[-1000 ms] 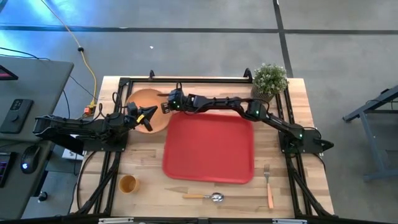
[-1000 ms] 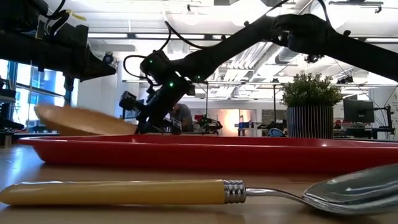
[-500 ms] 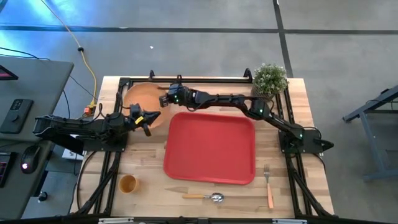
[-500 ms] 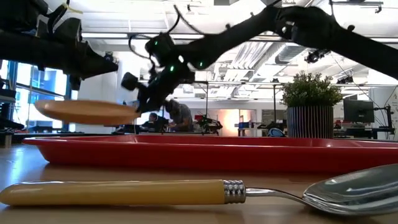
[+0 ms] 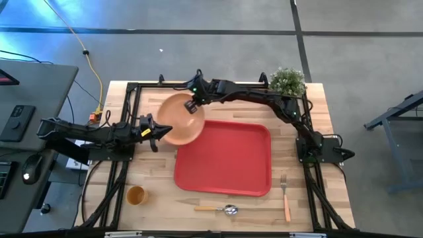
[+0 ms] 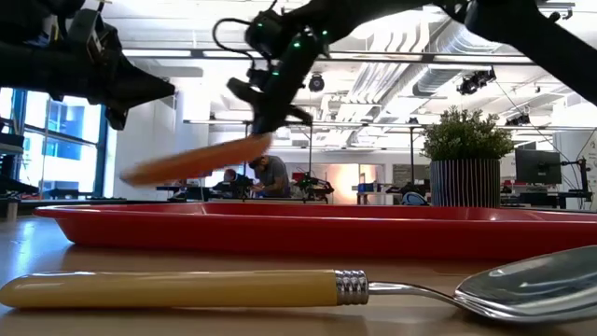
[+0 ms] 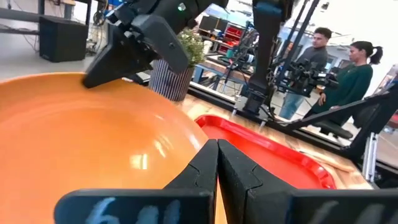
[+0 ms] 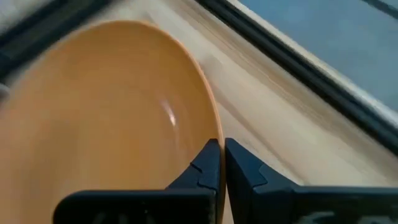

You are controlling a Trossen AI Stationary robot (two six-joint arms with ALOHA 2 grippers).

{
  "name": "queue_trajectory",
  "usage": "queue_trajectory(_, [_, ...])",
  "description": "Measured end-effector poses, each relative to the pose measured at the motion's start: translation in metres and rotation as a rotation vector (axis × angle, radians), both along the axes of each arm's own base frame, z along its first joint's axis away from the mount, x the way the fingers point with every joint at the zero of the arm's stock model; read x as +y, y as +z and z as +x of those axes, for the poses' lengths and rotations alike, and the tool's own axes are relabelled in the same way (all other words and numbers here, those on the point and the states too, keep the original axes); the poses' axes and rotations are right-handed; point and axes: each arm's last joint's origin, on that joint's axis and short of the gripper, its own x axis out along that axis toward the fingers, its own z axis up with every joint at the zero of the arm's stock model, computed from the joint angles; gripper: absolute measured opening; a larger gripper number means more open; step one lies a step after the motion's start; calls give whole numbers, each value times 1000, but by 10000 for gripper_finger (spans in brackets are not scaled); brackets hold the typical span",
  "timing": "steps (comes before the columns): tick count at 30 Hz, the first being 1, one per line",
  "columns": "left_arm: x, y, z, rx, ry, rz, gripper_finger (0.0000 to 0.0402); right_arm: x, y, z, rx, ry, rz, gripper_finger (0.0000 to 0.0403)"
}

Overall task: Pick and place plate/cup/fork/spoon on tray
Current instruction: Put the orange plate on the center of the red serving tray, then adjust the red serving tray

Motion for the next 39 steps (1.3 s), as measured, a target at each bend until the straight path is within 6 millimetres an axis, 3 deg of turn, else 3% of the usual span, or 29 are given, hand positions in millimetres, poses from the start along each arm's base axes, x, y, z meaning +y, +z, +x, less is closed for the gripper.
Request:
queue_trajectory(3, [-2, 0, 0, 5, 15, 15, 0, 4, -1, -18, 41, 31, 32, 0])
queue_trajectory(7, [-3, 0, 0, 16, 12, 45, 0, 33, -16, -48, 39, 93, 91, 0])
queue_trajectory(12, [-3, -1, -1, 33, 24, 75, 0, 69, -40, -110, -33, 55, 110, 0])
queue_trajectory(17, [-1, -4, -1, 72, 84, 90, 0, 119, -62, -168, -58, 50, 78, 0])
queue_trajectory(22, [0, -8, 0, 119, 158, 101, 0, 144, -91, -208, -51, -44, 57, 0])
queue_trajectory(26, [3, -7, 0, 108, 268, 110, 0, 152, -107, -220, -74, -33, 73, 0])
queue_trajectory(32, [4, 0, 0, 69, 303, 147, 0, 154, -110, -219, -153, 23, 83, 6])
queue_trajectory(39, [6, -1, 0, 76, 316, 151, 0, 150, -110, -221, -126, -48, -33, 71])
